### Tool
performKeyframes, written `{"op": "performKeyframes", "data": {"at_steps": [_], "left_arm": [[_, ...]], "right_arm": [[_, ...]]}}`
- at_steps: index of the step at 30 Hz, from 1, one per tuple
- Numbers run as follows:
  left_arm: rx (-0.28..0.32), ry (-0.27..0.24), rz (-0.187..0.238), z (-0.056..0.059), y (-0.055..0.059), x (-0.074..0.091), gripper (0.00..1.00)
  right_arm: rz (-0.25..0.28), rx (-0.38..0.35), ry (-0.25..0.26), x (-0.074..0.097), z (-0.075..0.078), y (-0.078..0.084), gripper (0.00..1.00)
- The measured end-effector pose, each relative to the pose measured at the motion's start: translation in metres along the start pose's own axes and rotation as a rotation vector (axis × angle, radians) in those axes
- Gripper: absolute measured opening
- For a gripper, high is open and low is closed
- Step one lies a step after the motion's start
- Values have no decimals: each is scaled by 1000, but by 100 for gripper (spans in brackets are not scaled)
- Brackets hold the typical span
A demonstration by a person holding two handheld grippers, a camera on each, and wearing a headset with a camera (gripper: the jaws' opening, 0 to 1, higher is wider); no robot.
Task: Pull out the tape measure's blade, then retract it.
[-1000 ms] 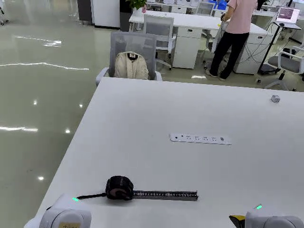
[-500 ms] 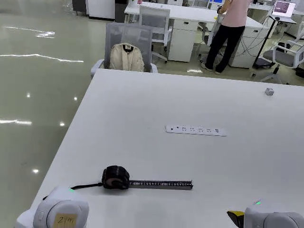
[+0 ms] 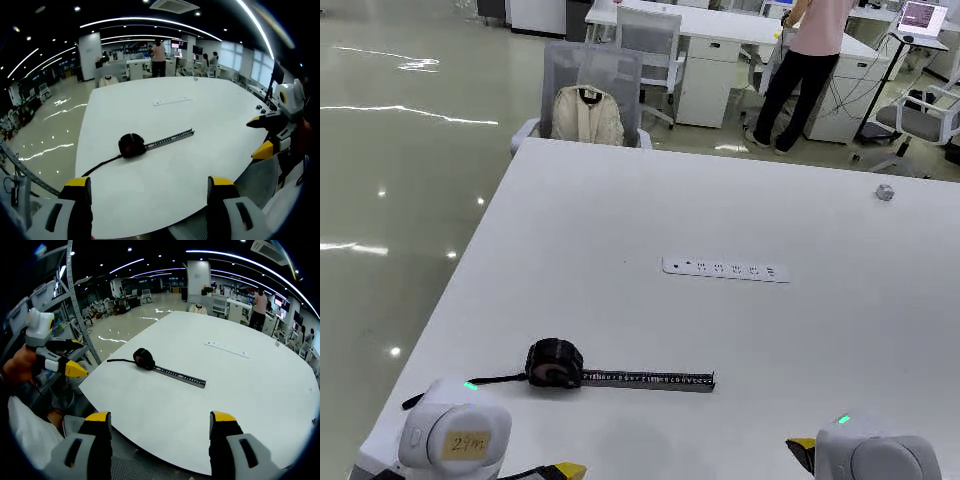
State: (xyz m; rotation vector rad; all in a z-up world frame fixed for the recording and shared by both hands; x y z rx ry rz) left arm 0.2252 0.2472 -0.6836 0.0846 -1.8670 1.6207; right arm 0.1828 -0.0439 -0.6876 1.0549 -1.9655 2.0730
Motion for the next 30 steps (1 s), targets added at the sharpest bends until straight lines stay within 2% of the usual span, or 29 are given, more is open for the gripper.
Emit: {"op": "performKeyframes", "data": {"at_steps": [12,19,23,25,30], "left_arm": [[26,-38,-3,1,0,-15,89],[37,-57,12,2,-2,-27,88],[41,-62,2,1,-1,-36,88],[49,-44,-10,2,0,-41,87],[49,-57,-14,3,-1,-49,87]], "right_arm": [[-20,42,-4,-18,16,1,79],[-30,31,-5,-26,24,1,78],[-31,23,-1,-30,29,1,78],[-34,22,-1,-32,30,1,78],[-40,21,-10,-37,31,0,77]]}}
Point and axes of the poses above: the centre of the closed fingertips' face, and the gripper's own axes: x roughly backward along the fingers, z roughly to its right, y roughly out of its underside, the point moved 9 cm from there along x, roughly backward along the fingers, and after that the axes turned 11 degrees about z, right-handed, at the moved point
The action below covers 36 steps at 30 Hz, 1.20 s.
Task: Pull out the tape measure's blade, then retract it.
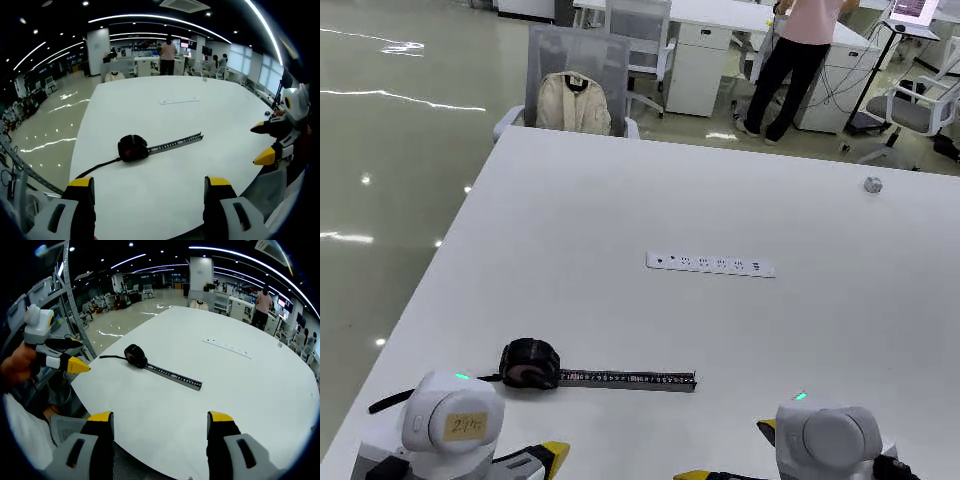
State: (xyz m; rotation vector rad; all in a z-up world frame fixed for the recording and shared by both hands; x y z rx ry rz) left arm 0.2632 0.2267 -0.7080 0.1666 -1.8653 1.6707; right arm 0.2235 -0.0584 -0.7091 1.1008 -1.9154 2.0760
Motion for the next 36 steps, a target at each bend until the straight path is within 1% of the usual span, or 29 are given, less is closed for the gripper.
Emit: {"op": "performKeyframes", "data": {"at_steps": [2,7,14,17,20,28,32,36], "left_arm": [[0,-12,2,-2,-1,-3,87],[6,-31,-2,-5,-1,-11,86],[4,-42,-6,-3,-4,-23,86],[11,-34,-16,-2,-5,-29,86],[3,-32,-29,-1,-7,-37,86],[-6,-43,-40,4,-13,-55,85],[2,-50,-40,6,-15,-63,85],[7,-66,-36,6,-16,-69,84]], "right_arm": [[6,-23,-10,-3,1,-1,77],[-3,-16,-13,-9,6,-3,76],[-18,-1,-26,-19,14,-4,76],[-21,5,-32,-24,19,-5,75],[-23,9,-40,-28,26,-5,75],[-42,21,-55,-40,40,-3,74],[-52,22,-58,-45,48,-1,74],[-62,25,-64,-50,54,2,73]]}}
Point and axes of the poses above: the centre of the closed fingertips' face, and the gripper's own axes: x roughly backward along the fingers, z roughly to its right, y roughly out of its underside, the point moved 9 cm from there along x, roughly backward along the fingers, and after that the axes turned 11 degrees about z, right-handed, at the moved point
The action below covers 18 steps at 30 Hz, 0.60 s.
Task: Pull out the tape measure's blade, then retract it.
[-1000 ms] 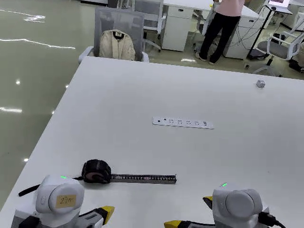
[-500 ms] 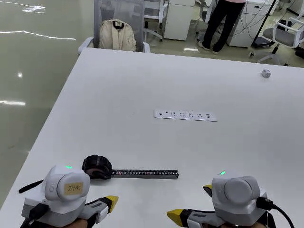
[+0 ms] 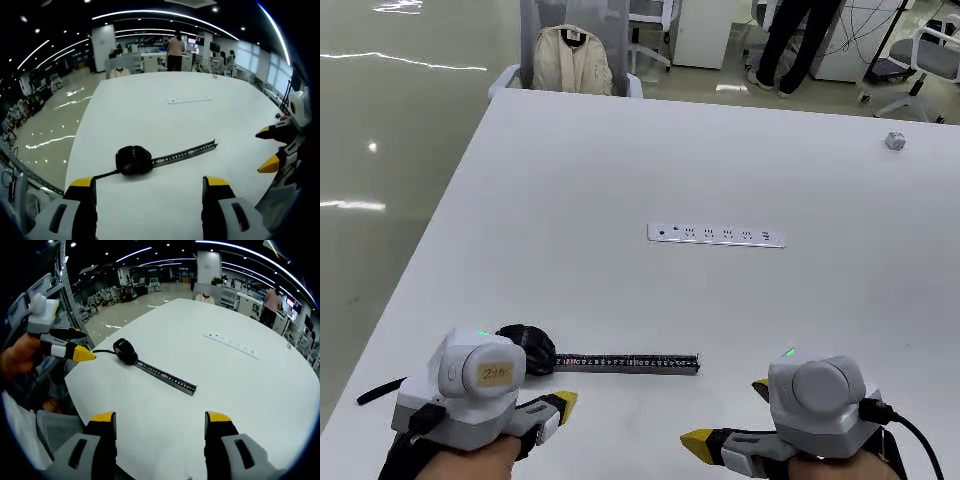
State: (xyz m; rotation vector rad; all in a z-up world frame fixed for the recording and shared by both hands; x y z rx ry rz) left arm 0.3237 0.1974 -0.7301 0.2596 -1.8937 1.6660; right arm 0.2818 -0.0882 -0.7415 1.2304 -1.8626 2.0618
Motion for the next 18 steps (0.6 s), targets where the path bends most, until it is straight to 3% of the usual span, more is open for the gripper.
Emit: {"op": "performKeyframes", "data": {"at_steps": [4,18], "left_arm": [[-21,-18,-6,0,1,-5,84],[39,-65,-3,-5,13,-30,84]], "right_arm": [[-12,7,-9,-4,5,2,73],[-64,59,-48,-22,23,7,71]]}}
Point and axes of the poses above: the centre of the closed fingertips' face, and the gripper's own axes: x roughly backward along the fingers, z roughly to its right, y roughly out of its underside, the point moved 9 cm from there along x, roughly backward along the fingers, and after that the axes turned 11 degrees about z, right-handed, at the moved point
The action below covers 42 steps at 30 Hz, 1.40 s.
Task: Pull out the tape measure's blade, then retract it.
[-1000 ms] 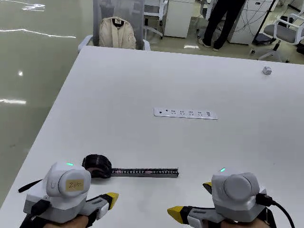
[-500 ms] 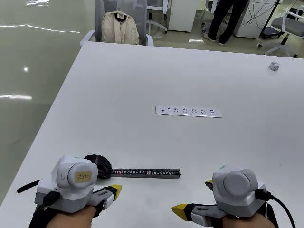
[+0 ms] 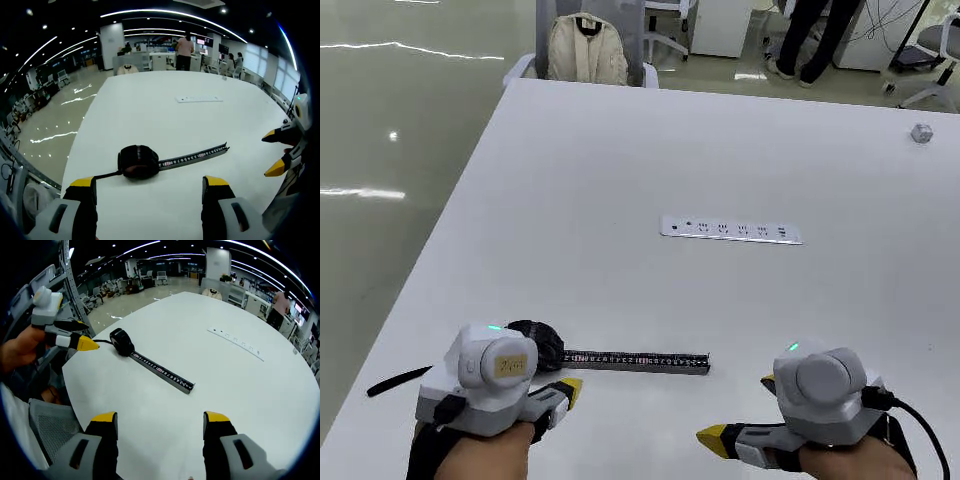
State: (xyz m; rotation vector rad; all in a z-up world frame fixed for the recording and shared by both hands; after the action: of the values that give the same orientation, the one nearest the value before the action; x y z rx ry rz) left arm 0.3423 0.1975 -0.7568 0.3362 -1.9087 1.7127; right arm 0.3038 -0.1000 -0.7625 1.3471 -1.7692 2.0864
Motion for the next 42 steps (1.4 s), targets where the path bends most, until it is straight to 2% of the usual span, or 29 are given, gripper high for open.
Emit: {"op": "performKeyframes", "data": {"at_steps": [10,25,42], "left_arm": [[40,-22,-15,0,4,-17,83],[67,-51,-40,0,12,-40,81],[95,-69,-60,-4,17,-57,79]], "right_arm": [[-31,44,-44,-17,9,-1,69],[-65,104,-90,-39,32,0,68],[-126,227,-195,-63,53,4,64]]}}
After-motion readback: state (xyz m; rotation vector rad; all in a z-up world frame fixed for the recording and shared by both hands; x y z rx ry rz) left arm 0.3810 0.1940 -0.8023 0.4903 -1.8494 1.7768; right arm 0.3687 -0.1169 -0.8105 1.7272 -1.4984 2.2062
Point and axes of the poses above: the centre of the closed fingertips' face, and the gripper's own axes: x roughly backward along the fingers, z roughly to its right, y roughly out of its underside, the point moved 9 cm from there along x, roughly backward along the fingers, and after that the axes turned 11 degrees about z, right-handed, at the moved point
